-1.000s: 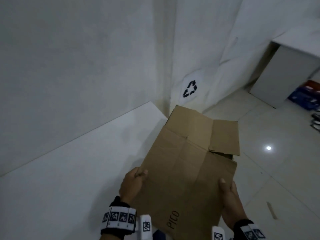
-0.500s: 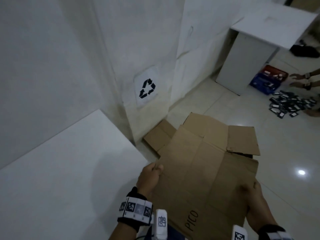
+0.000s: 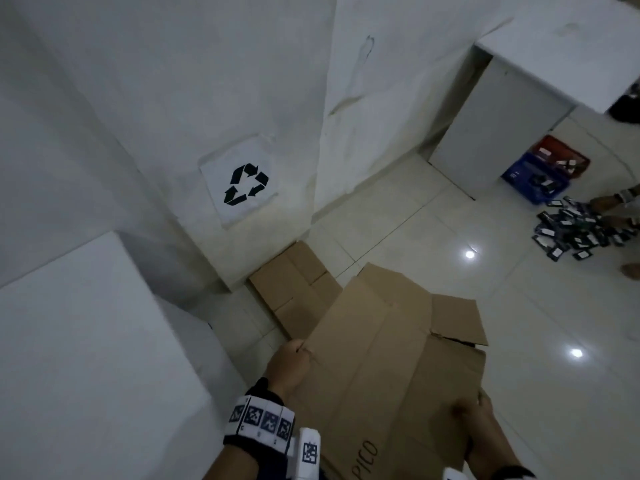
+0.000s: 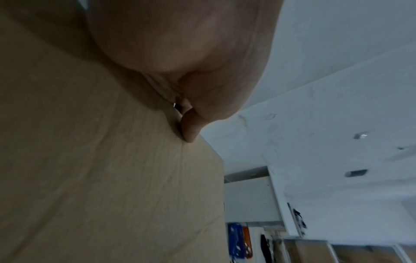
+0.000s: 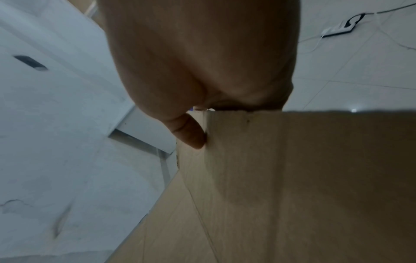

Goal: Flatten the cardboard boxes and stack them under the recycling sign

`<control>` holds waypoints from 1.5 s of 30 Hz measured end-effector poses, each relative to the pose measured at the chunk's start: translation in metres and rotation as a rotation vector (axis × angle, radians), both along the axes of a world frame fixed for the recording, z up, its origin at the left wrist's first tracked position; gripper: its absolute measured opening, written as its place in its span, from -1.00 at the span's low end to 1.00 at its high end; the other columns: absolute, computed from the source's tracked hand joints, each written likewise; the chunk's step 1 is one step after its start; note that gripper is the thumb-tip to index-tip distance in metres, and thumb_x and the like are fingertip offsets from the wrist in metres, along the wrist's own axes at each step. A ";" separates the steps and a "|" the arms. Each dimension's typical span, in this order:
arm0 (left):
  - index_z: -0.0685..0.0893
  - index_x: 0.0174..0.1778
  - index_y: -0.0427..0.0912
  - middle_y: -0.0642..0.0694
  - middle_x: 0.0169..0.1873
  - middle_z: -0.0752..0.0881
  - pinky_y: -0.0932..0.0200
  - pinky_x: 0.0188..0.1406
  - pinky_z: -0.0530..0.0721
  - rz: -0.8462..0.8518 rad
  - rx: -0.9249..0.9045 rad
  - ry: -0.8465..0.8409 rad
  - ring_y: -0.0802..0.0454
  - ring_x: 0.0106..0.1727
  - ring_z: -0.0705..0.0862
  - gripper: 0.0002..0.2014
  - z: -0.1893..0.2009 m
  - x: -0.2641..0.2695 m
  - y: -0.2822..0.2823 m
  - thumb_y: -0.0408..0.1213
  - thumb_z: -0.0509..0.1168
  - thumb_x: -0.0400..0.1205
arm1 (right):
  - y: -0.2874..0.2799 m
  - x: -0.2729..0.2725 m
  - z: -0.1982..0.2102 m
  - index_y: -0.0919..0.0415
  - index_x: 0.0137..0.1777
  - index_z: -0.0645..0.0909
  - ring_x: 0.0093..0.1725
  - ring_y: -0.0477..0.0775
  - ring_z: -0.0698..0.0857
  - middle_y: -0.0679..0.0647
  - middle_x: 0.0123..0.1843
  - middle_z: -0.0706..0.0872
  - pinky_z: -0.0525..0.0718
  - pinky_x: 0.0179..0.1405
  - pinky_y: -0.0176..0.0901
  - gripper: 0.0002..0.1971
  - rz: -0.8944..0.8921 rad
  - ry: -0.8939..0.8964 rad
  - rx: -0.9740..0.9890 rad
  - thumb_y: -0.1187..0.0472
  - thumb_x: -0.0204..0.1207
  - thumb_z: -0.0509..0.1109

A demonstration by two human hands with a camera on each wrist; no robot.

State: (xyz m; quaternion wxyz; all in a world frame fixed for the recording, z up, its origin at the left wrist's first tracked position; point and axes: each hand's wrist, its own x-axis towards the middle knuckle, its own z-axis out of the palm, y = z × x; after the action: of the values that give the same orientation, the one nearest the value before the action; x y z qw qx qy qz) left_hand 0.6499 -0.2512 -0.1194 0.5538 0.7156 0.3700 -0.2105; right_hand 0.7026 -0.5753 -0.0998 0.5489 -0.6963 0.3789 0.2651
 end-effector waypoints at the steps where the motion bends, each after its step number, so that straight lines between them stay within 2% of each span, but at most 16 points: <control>1: 0.51 -0.46 0.01 0.04 -0.46 0.56 0.17 -0.34 0.36 0.036 -0.003 0.015 0.03 -0.36 0.51 -0.64 -0.005 0.003 -0.003 -0.21 0.13 0.70 | -0.003 0.015 -0.010 -0.09 0.63 0.16 0.21 0.41 0.55 0.19 0.51 0.43 0.65 0.09 0.37 -0.41 0.028 0.035 0.008 0.27 0.67 0.24; 4: 0.52 -0.36 -0.13 -0.06 -0.37 0.61 0.18 -0.32 0.38 0.160 -0.018 0.102 0.01 -0.33 0.53 -0.71 -0.024 0.004 -0.014 -0.26 0.12 0.70 | -0.001 0.060 -0.036 -0.12 0.61 0.18 0.15 0.43 0.59 0.18 0.33 0.51 0.70 -0.02 0.33 -0.38 0.126 0.134 0.059 0.36 0.64 0.22; 7: 0.55 -0.28 -0.26 -0.23 -0.26 0.70 0.15 -0.24 0.44 0.307 -0.038 0.202 -0.06 -0.28 0.59 -0.75 -0.053 0.001 -0.033 -0.30 0.13 0.69 | 0.004 0.105 -0.068 -0.20 0.56 0.20 0.14 0.46 0.61 0.18 0.26 0.55 0.71 -0.01 0.44 -0.38 0.286 0.251 0.082 0.38 0.62 0.20; 10: 0.45 -0.31 -0.14 -0.19 -0.28 0.58 0.16 -0.23 0.41 0.453 -0.006 0.268 -0.03 -0.28 0.51 -0.78 -0.080 -0.003 -0.061 -0.30 0.14 0.68 | 0.009 0.141 -0.103 -0.28 0.57 0.21 0.14 0.42 0.66 0.15 0.23 0.60 0.72 0.02 0.45 -0.42 0.463 0.305 0.084 0.24 0.66 0.25; 13: 0.58 -0.20 -0.12 -0.04 -0.22 0.60 0.15 -0.15 0.48 0.570 -0.028 0.359 -0.07 -0.13 0.60 -0.74 -0.124 -0.005 -0.085 -0.44 0.10 0.74 | 0.020 0.175 -0.146 -0.33 0.56 0.21 0.14 0.27 0.67 0.11 0.26 0.61 0.76 0.06 0.28 -0.47 0.672 0.297 0.061 0.20 0.70 0.15; 16: 0.60 0.03 -0.12 -0.13 -0.04 0.63 0.14 -0.19 0.55 0.634 -0.111 0.474 -0.13 -0.06 0.62 -0.78 -0.179 -0.001 -0.106 -0.46 0.09 0.73 | 0.038 0.206 -0.201 -0.36 0.47 0.27 0.16 0.14 0.67 0.10 0.32 0.62 0.73 0.15 0.19 -0.47 0.863 0.251 0.053 0.29 0.69 0.12; 18: 0.66 -0.03 -0.12 -0.17 -0.02 0.70 0.15 -0.26 0.59 0.689 -0.151 0.506 -0.12 -0.11 0.66 -0.73 -0.222 0.005 -0.113 -0.51 0.09 0.69 | 0.051 0.222 -0.245 -0.25 0.51 0.29 0.14 0.00 0.64 0.06 0.32 0.61 0.69 0.20 0.04 -0.48 0.960 0.202 0.048 0.35 0.70 0.09; 21: 0.69 -0.10 -0.08 -0.18 -0.07 0.72 -0.03 -0.04 0.73 0.734 -0.184 0.536 -0.21 -0.07 0.70 -0.74 -0.295 0.014 -0.115 -0.44 0.12 0.69 | 0.069 0.243 -0.324 -0.18 0.46 0.35 0.09 -0.10 0.67 -0.07 0.18 0.66 0.73 -0.02 -0.22 -0.46 1.057 0.147 0.029 0.46 0.68 0.03; 23: 0.73 -0.02 -0.05 -0.15 -0.01 0.75 -0.16 0.10 0.74 0.742 -0.178 0.515 -0.19 -0.03 0.72 -0.78 -0.354 0.014 -0.114 -0.35 0.18 0.67 | 0.081 0.257 -0.382 -0.19 0.50 0.35 0.14 -0.04 0.70 -0.02 0.23 0.67 0.76 0.04 -0.11 -0.39 1.116 0.125 0.011 0.49 0.63 0.01; 26: 0.73 0.17 -0.06 -0.16 0.10 0.75 -0.12 0.12 0.73 0.741 -0.124 0.464 -0.18 0.02 0.72 -0.73 -0.437 0.019 -0.110 -0.30 0.17 0.66 | 0.096 0.275 -0.466 -0.27 0.52 0.34 0.18 0.02 0.70 -0.03 0.29 0.67 0.74 0.16 0.09 -0.26 1.189 0.098 -0.015 0.53 0.53 0.03; 29: 0.73 0.09 -0.16 -0.22 0.01 0.73 -0.09 0.04 0.73 0.734 -0.045 0.451 -0.25 -0.01 0.69 -0.75 -0.491 0.040 -0.094 -0.38 0.14 0.67 | 0.112 0.290 -0.534 -0.37 0.45 0.36 0.16 0.09 0.71 0.00 0.29 0.68 0.75 0.13 0.22 -0.26 1.238 0.020 -0.068 0.47 0.47 0.10; 34: 0.70 0.05 -0.11 -0.14 -0.04 0.71 0.13 -0.09 0.60 0.747 0.047 0.433 -0.22 -0.03 0.66 -0.79 -0.566 0.067 -0.068 -0.36 0.17 0.67 | 0.150 0.317 -0.620 -0.29 0.48 0.37 0.13 0.14 0.70 0.07 0.23 0.72 0.71 0.18 0.25 -0.34 1.240 -0.106 -0.181 0.38 0.48 0.23; 37: 0.68 0.14 -0.12 -0.07 -0.04 0.66 0.14 -0.02 0.59 0.748 0.077 0.408 -0.15 0.00 0.64 -0.77 -0.593 0.084 -0.050 -0.35 0.16 0.67 | 0.173 0.326 -0.654 -0.23 0.53 0.37 0.26 0.22 0.66 0.10 0.28 0.72 0.63 0.31 0.22 -0.37 1.257 -0.169 -0.282 0.25 0.47 0.27; 39: 0.71 0.19 -0.10 -0.04 -0.01 0.68 0.09 0.10 0.65 0.752 0.098 0.375 -0.17 0.08 0.67 -0.72 -0.606 0.091 -0.040 -0.35 0.17 0.66 | 0.188 0.330 -0.663 -0.08 0.58 0.36 0.33 0.28 0.61 0.18 0.36 0.66 0.57 0.40 0.10 -0.43 1.279 -0.220 -0.373 0.24 0.56 0.24; 43: 0.78 -0.05 0.09 -0.08 -0.04 0.81 -0.11 0.11 0.77 0.823 0.027 0.317 -0.16 0.01 0.76 -0.68 -0.620 0.095 -0.028 -0.37 0.17 0.60 | 0.203 0.343 -0.667 0.03 0.61 0.32 0.36 0.29 0.58 0.24 0.39 0.62 0.54 0.33 -0.02 -0.45 1.253 -0.255 -0.454 0.27 0.61 0.19; 45: 0.76 -0.02 0.12 -0.10 0.02 0.81 -0.04 0.12 0.76 0.781 -0.063 0.296 -0.14 0.02 0.76 -0.65 -0.616 0.096 -0.028 -0.41 0.16 0.61 | 0.200 0.346 -0.660 -0.05 0.63 0.27 0.39 0.24 0.57 0.17 0.41 0.61 0.54 0.41 0.04 -0.44 1.204 -0.261 -0.426 0.23 0.63 0.19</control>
State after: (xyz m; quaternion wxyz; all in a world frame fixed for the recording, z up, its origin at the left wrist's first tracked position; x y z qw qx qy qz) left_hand 0.7459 -0.2790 -0.7354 0.5545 0.4663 0.6825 -0.0964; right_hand 1.0489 -0.3754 -0.7602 0.1958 -0.9069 -0.1031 0.3586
